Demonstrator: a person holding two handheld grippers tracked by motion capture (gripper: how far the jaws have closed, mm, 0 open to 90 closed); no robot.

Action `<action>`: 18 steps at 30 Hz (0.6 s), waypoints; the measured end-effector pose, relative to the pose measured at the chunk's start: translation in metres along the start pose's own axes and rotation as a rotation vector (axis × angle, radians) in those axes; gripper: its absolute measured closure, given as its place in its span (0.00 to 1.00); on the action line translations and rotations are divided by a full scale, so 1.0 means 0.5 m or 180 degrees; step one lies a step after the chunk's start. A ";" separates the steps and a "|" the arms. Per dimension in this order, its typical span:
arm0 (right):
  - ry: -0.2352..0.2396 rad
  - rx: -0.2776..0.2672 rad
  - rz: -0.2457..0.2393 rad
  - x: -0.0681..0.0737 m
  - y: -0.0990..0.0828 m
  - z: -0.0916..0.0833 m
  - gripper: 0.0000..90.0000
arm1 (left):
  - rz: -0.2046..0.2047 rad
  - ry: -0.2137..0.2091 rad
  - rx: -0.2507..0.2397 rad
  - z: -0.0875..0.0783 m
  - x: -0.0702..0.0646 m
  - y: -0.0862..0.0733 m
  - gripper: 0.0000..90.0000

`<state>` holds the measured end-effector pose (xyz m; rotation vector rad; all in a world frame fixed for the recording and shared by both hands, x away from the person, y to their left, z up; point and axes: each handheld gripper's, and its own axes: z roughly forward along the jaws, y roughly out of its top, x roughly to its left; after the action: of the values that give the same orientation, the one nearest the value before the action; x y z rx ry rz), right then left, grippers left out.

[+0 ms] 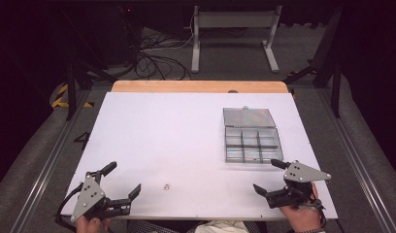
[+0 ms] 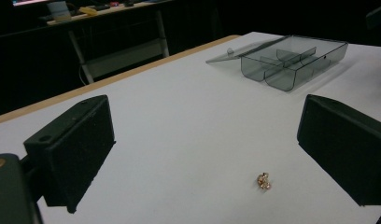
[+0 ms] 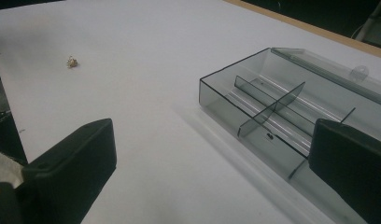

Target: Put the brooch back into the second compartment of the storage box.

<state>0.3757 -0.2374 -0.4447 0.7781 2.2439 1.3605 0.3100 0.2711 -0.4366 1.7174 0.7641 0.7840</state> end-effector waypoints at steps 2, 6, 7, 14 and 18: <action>0.0010 0.0007 -0.0028 0.002 0.005 0.002 0.02 | -0.0001 -0.0003 0.0003 0.000 0.000 0.000 0.05; 0.0048 0.0007 -0.0061 0.007 0.016 0.008 0.02 | 0.0017 0.0004 0.0012 0.001 0.000 0.000 0.05; 0.0056 0.0014 -0.0065 0.008 0.019 0.009 0.02 | 0.0017 0.0005 0.0013 0.001 0.000 0.000 0.05; 0.0148 0.0018 -0.0102 0.015 0.038 0.026 0.02 | 0.0003 0.0007 0.0009 0.000 0.000 0.000 0.05; 0.0226 0.0044 -0.0138 0.027 0.055 0.043 0.02 | 0.0006 0.0003 0.0009 0.000 0.000 0.000 0.05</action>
<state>0.3850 -0.2039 -0.4302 0.6919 2.3129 1.3739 0.3102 0.2711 -0.4367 1.7205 0.7649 0.7854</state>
